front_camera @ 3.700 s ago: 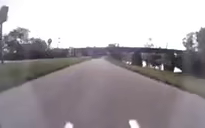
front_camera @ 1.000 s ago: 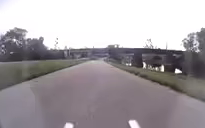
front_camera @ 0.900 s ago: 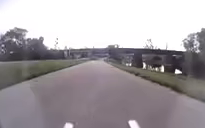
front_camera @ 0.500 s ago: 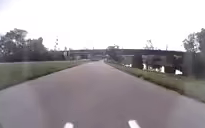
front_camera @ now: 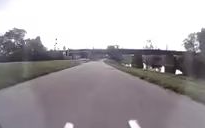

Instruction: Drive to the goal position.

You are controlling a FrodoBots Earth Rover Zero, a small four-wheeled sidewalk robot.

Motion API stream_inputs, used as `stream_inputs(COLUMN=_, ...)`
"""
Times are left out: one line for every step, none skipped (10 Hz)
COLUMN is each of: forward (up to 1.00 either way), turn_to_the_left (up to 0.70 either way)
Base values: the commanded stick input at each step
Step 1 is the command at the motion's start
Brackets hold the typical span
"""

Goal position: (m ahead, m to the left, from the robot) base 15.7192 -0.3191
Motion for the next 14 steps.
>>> stream_inputs(forward=0.7, turn_to_the_left=0.0)
stream_inputs(forward=0.7, turn_to_the_left=0.0)
stream_inputs(forward=0.7, turn_to_the_left=0.0)
stream_inputs(forward=0.7, turn_to_the_left=0.0)
stream_inputs(forward=0.7, turn_to_the_left=0.0)
stream_inputs(forward=0.7, turn_to_the_left=0.0)
stream_inputs(forward=0.7, turn_to_the_left=0.0)
stream_inputs(forward=0.7, turn_to_the_left=0.0)
stream_inputs(forward=0.7, turn_to_the_left=0.0)
stream_inputs(forward=0.7, turn_to_the_left=0.0)
stream_inputs(forward=0.7, turn_to_the_left=0.0)
stream_inputs(forward=0.7, turn_to_the_left=0.0)
stream_inputs(forward=0.7, turn_to_the_left=0.0)
stream_inputs(forward=0.7, turn_to_the_left=0.0)
